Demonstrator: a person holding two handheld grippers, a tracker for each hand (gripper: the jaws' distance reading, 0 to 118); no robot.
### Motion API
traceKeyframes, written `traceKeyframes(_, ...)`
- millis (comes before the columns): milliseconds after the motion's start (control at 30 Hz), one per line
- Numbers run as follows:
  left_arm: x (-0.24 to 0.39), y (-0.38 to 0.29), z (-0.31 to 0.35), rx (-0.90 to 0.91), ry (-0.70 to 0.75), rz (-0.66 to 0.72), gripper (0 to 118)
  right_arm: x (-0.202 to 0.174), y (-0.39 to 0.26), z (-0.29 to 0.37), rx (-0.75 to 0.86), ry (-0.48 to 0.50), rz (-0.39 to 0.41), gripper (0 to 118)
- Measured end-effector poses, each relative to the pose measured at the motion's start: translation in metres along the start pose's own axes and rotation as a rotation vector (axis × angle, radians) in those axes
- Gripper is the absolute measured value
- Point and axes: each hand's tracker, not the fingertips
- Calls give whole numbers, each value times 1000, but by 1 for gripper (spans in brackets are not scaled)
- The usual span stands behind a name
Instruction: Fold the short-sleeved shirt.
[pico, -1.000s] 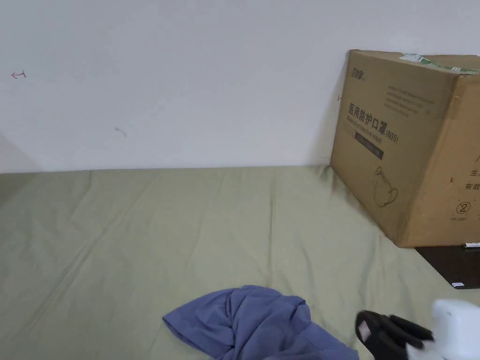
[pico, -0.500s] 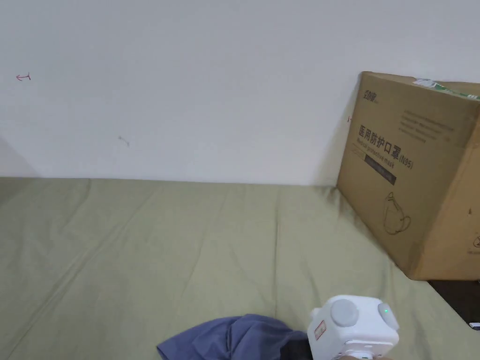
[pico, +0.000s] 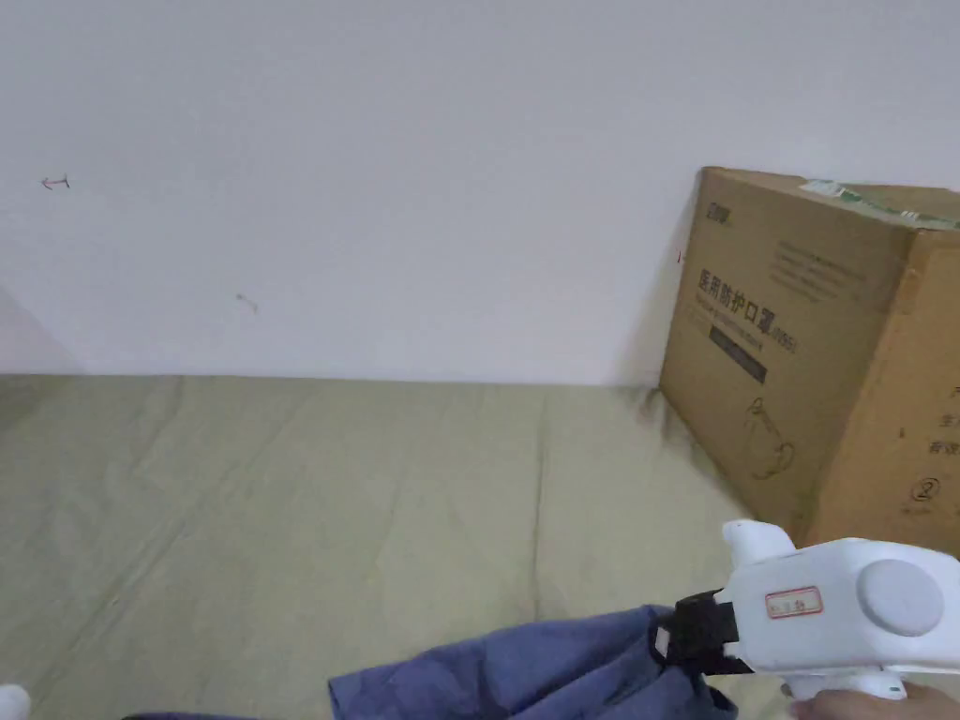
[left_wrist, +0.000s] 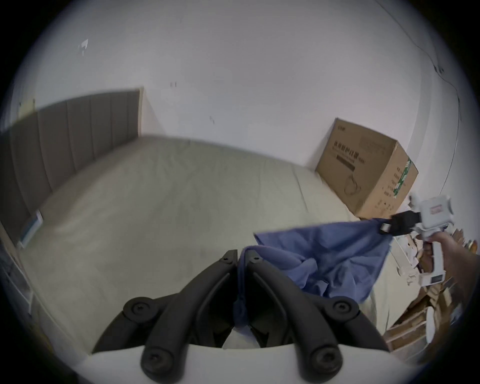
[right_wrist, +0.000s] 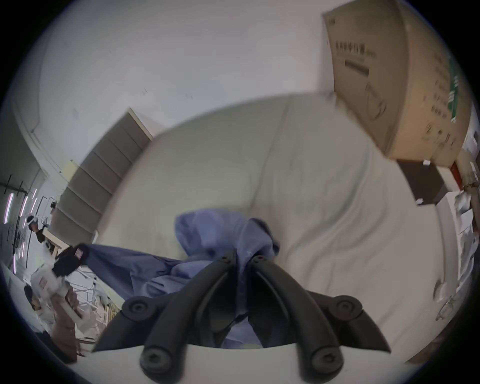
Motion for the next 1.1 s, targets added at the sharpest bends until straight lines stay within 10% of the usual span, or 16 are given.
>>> traceKeyframes(500, -16, 211, 62, 289, 26, -17, 4, -53, 80, 182, 404, -16, 22, 6)
traceKeyframes(1100, -2, 274, -39, 370, 116, -2, 4, -65, 191, 123, 605, -179, 43, 6)
